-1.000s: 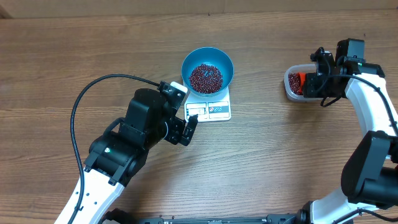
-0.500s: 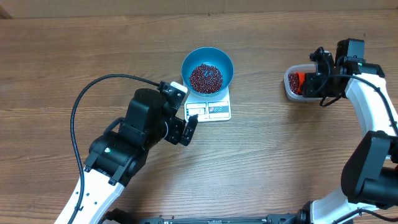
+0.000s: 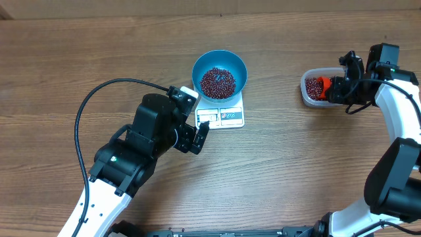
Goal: Scoop item into bowl and weigh 150g on scale
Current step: 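Dip the red scoop into the beans in the tub, then lift the filled scoop and carry it left over the blue bowl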
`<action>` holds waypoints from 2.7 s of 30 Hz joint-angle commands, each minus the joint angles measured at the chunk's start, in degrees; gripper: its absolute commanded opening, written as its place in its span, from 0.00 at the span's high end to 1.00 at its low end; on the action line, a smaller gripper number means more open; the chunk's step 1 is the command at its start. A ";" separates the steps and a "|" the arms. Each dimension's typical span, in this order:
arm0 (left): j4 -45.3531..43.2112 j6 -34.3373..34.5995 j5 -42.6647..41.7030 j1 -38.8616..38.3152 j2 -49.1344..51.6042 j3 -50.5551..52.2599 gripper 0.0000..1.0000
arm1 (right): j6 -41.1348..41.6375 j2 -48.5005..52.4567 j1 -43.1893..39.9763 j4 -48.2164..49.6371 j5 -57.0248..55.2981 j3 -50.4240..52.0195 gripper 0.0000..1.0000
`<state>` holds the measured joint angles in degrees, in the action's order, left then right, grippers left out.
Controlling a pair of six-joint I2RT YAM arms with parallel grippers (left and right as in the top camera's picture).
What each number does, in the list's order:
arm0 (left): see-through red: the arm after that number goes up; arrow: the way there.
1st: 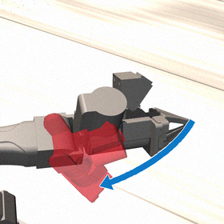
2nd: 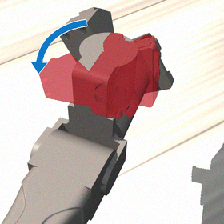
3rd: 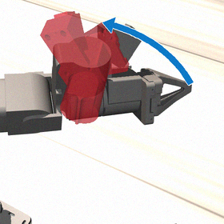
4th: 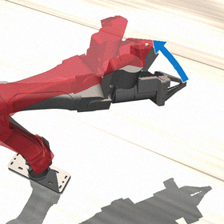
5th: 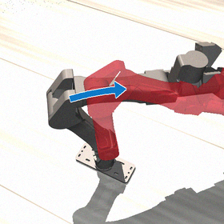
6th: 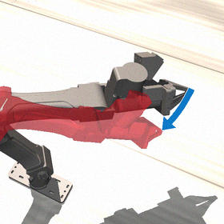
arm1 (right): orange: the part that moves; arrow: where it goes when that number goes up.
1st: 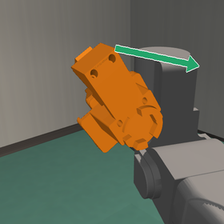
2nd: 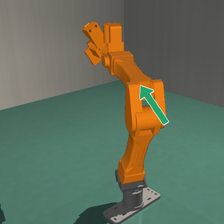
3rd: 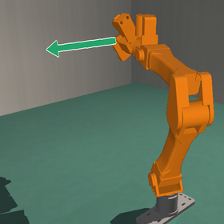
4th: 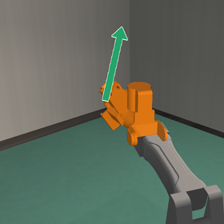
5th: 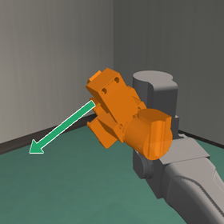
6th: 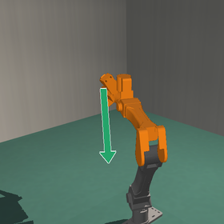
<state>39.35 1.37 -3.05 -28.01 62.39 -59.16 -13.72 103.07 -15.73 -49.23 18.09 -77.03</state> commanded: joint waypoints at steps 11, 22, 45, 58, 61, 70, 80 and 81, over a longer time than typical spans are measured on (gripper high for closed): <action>-0.15 0.55 -0.85 0.28 0.20 0.09 0.01 | 0.13 4.13 -0.55 0.72 4.11 0.92 0.96; -0.13 0.55 -0.85 0.28 0.20 0.09 0.01 | -0.35 4.37 -3.93 0.70 12.68 0.92 0.96; -0.15 0.55 -0.85 0.28 0.20 0.09 0.01 | -1.79 4.37 -7.61 -1.05 22.77 0.92 0.96; -0.13 0.55 -0.85 0.28 0.20 0.09 0.01 | -1.84 4.37 -15.93 -3.85 33.33 0.92 0.96; -0.13 0.55 -0.83 0.28 0.20 0.09 0.00 | -2.56 4.37 -16.57 -3.93 36.04 0.92 0.96; -0.13 0.55 -0.85 0.28 0.20 0.09 0.00 | -3.13 4.37 -16.68 -4.04 41.97 0.92 0.96; -0.13 0.55 -0.85 0.28 0.20 0.09 0.00 | -4.79 4.37 -15.19 -3.85 54.42 0.90 0.96; -0.13 0.55 -0.85 0.28 0.20 0.09 0.00 | -4.79 4.37 -14.43 -3.85 55.58 0.90 0.96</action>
<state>39.35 1.37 -3.07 -28.01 62.39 -59.16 -17.23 107.42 -31.77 -53.39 67.40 -76.47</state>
